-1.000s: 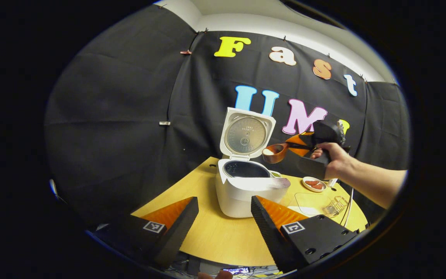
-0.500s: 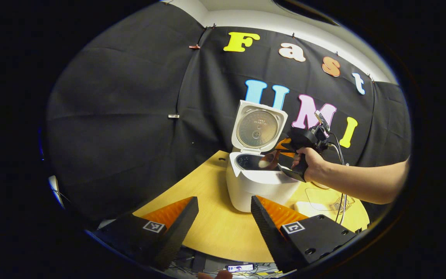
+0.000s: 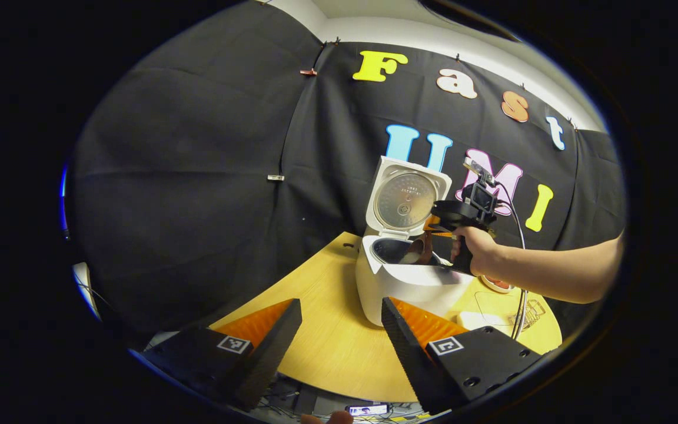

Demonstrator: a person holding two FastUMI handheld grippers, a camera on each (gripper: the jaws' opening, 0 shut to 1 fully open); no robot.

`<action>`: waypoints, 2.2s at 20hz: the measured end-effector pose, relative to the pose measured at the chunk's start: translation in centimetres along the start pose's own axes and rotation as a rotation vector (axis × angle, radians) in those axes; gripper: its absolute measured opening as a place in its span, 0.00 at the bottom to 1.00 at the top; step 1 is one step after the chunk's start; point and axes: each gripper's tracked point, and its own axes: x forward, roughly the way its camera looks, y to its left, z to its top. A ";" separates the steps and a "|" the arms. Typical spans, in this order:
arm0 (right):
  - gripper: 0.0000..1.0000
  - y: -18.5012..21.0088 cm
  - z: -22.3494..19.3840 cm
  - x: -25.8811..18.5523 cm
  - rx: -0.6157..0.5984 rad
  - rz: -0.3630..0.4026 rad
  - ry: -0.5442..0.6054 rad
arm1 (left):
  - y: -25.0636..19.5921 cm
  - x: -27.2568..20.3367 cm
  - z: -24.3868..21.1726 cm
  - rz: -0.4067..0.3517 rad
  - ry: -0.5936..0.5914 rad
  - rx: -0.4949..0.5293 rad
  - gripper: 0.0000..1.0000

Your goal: Close the left gripper, press the button to open the rice cooker; take a wooden spoon from the chopstick holder with the right hand, scoop a spoonful of rice and pour it into the rice cooker, then put the wooden spoon back into the chopstick holder.

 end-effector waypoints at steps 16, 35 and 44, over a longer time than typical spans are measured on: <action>0.12 8.8 -2.7 -4.8 -0.879 0.253 -0.183 | 0.2 -0.3 -0.2 0.006 -0.014 0.006 0.94; 0.12 5.6 0.1 -6.2 -0.494 0.247 -0.121 | -0.5 -2.8 -1.0 0.004 -0.020 0.034 0.94; 0.12 -6.1 8.0 -13.6 0.033 0.168 -0.199 | -3.8 -3.9 0.3 -0.026 -0.032 0.054 0.94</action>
